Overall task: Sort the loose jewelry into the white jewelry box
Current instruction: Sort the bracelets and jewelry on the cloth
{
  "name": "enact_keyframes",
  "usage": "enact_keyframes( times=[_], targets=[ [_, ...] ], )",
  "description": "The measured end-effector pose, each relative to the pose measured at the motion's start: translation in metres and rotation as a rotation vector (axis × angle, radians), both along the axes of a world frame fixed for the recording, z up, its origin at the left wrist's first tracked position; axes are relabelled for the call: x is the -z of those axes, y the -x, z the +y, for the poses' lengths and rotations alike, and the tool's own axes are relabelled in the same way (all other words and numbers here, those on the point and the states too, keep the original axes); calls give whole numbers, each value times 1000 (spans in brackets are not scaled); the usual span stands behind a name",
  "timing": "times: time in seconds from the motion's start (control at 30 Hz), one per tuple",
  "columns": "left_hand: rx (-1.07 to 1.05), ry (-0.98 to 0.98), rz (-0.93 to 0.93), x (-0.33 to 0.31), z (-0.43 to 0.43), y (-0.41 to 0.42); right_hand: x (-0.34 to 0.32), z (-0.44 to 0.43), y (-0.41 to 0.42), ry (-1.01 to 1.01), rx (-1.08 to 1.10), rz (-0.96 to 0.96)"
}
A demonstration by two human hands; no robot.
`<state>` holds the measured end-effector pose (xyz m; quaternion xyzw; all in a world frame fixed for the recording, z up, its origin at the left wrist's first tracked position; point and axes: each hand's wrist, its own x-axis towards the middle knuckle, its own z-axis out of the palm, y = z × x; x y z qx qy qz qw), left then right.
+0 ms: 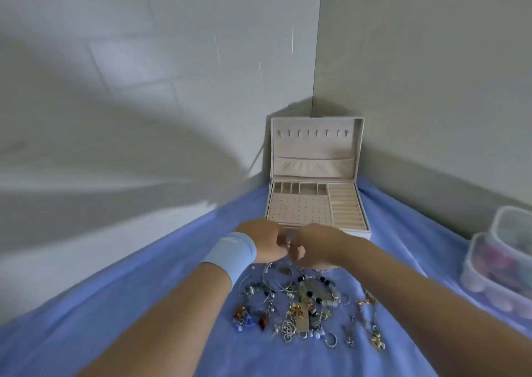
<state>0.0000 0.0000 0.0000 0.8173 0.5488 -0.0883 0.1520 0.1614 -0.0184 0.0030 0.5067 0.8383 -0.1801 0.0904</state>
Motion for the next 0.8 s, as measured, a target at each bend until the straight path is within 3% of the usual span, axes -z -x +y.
enact_keyframes(
  times=[0.27,0.47,0.8],
  targets=[
    [54,-121,-143,42,-2,-4,37,-18,-17,-144,-8,-63],
    [20,-111,-204,55,-41,-15,44,-56,-21,-314,115,-22],
    [-140,-48,-697,35,-72,-9,25,-71,-27,-307,254,462]
  ],
)
